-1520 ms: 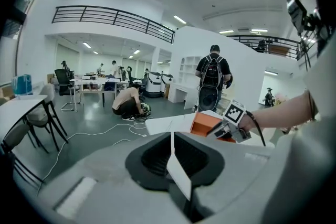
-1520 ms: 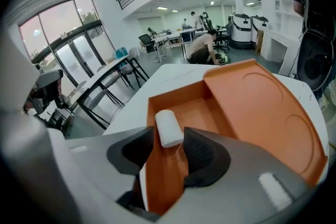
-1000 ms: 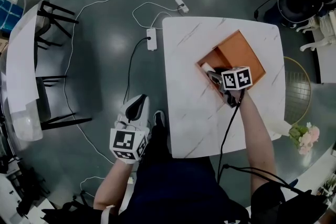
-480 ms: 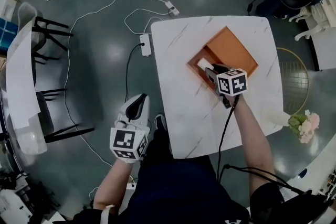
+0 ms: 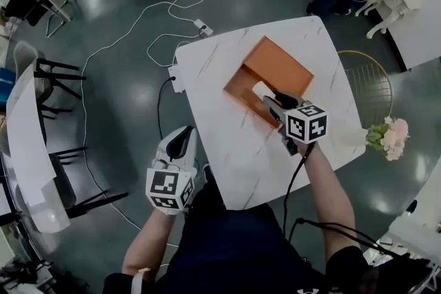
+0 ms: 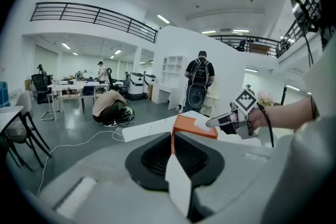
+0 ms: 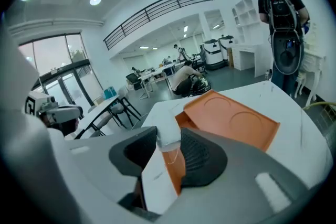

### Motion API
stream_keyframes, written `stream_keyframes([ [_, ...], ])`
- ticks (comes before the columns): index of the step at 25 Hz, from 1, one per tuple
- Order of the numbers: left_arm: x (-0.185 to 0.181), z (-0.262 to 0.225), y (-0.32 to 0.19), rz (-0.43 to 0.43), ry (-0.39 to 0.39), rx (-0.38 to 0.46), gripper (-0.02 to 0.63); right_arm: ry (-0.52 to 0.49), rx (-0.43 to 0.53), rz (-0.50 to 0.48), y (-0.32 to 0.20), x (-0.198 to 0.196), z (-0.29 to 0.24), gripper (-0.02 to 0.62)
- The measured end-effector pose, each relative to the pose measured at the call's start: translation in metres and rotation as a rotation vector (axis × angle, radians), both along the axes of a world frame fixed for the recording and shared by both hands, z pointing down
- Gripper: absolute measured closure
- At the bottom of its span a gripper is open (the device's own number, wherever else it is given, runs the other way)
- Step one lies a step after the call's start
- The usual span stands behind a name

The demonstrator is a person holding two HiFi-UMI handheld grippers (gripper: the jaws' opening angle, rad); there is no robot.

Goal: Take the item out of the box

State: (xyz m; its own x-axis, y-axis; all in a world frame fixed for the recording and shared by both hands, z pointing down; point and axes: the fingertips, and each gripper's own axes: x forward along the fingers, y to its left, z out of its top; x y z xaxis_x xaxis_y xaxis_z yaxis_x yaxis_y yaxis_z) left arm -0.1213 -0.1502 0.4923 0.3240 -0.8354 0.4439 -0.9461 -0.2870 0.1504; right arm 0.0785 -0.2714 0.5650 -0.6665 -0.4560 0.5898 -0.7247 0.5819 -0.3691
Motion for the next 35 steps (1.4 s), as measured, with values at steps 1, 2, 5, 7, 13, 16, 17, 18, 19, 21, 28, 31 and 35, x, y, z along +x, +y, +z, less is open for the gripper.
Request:
stream_keyframes([
  [1,0.004,-0.003,-0.001,0.013,0.001,0.006,0.586,-0.022,0.014,0.031,0.002,0.007,-0.009,0.446],
  [2,0.009,-0.005,-0.003,0.028,0.001,0.012,0.586,-0.042,0.029,0.062,0.005,0.014,-0.018,0.446],
  [5,0.026,-0.013,-0.005,0.078,0.003,0.033,0.586,-0.082,0.073,0.138,0.016,0.036,-0.042,0.446],
  [7,0.039,-0.018,-0.004,0.112,0.005,0.046,0.586,-0.092,0.09,0.174,0.026,0.051,-0.053,0.446],
  [13,0.065,-0.027,0.003,0.183,0.013,0.064,0.586,-0.102,0.138,0.301,0.058,0.099,-0.073,0.446],
  [16,0.074,-0.034,0.001,0.212,0.014,0.077,0.586,-0.095,0.181,0.387,0.077,0.123,-0.087,0.446],
  [17,0.076,-0.037,0.0,0.221,0.014,0.084,0.586,-0.085,0.199,0.415,0.084,0.129,-0.091,0.446],
  [18,0.078,-0.041,-0.001,0.23,0.014,0.091,0.586,-0.072,0.219,0.439,0.09,0.134,-0.095,0.446],
  [19,0.081,-0.043,-0.003,0.237,0.015,0.098,0.586,-0.056,0.242,0.457,0.095,0.138,-0.097,0.446],
  [21,0.086,-0.045,-0.006,0.246,0.017,0.107,0.586,-0.017,0.283,0.481,0.102,0.144,-0.095,0.446],
  [28,0.093,-0.029,0.0,0.253,0.014,0.068,0.586,0.11,0.243,0.532,0.128,0.162,-0.032,0.446],
  [31,0.088,-0.02,0.003,0.242,0.005,0.048,0.586,0.137,0.2,0.533,0.135,0.163,-0.003,0.446],
  [35,0.082,-0.013,0.005,0.228,-0.032,0.045,0.586,0.17,0.153,0.518,0.14,0.161,0.034,0.446],
])
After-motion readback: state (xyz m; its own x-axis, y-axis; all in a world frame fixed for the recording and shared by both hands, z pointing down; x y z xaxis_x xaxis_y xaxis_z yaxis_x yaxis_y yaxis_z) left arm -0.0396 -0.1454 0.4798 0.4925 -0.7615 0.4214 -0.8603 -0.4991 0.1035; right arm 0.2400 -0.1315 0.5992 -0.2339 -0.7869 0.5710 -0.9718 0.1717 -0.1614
